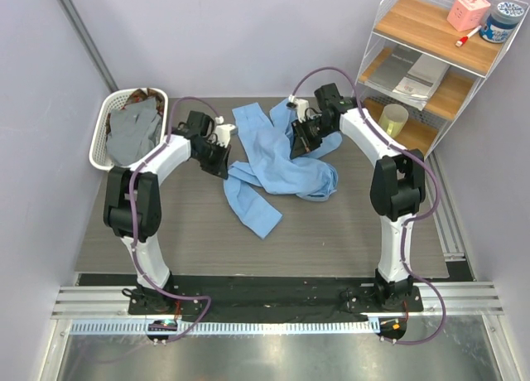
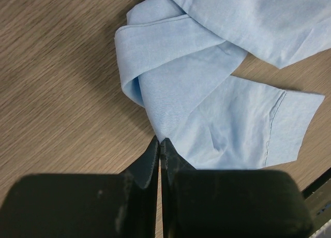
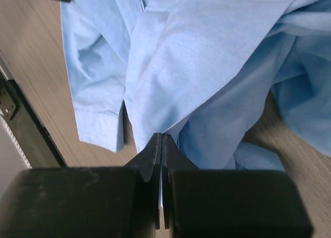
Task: Fold and stack the long sleeve shirts
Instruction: Flatten the shirt out
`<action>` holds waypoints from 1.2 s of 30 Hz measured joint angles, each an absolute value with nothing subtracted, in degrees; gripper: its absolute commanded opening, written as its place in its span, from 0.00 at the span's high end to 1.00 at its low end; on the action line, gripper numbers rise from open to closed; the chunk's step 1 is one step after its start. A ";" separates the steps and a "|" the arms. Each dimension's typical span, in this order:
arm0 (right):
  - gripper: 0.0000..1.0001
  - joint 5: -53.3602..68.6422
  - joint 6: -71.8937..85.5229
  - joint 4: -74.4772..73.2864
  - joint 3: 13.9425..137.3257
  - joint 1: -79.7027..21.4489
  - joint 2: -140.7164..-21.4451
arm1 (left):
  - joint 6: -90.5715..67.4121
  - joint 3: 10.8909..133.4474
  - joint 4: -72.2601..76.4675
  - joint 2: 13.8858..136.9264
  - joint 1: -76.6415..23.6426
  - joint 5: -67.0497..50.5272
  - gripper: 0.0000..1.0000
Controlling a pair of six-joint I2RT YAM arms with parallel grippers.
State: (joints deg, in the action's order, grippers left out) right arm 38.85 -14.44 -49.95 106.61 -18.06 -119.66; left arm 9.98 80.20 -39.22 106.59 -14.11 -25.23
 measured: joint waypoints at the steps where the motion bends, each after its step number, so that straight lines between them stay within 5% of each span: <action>1: 0.99 38.85 -14.83 -50.76 106.78 -18.02 -119.57 | 9.91 80.36 -39.33 106.72 -13.80 -25.36 1.00; 21: 0.99 30.68 -13.87 -52.47 116.25 -7.33 -100.16 | 18.92 89.23 -46.76 101.56 -7.14 -26.26 1.00; 36: 0.99 23.66 -12.99 -47.44 110.89 -5.93 -90.45 | 42.33 96.47 -66.72 69.52 -6.13 -45.60 1.00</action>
State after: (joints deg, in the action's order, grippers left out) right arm 23.66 -12.99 -47.44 110.89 -5.93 -90.45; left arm 42.33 96.47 -66.72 69.52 -6.13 -45.60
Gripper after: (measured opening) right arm 0.019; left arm 0.002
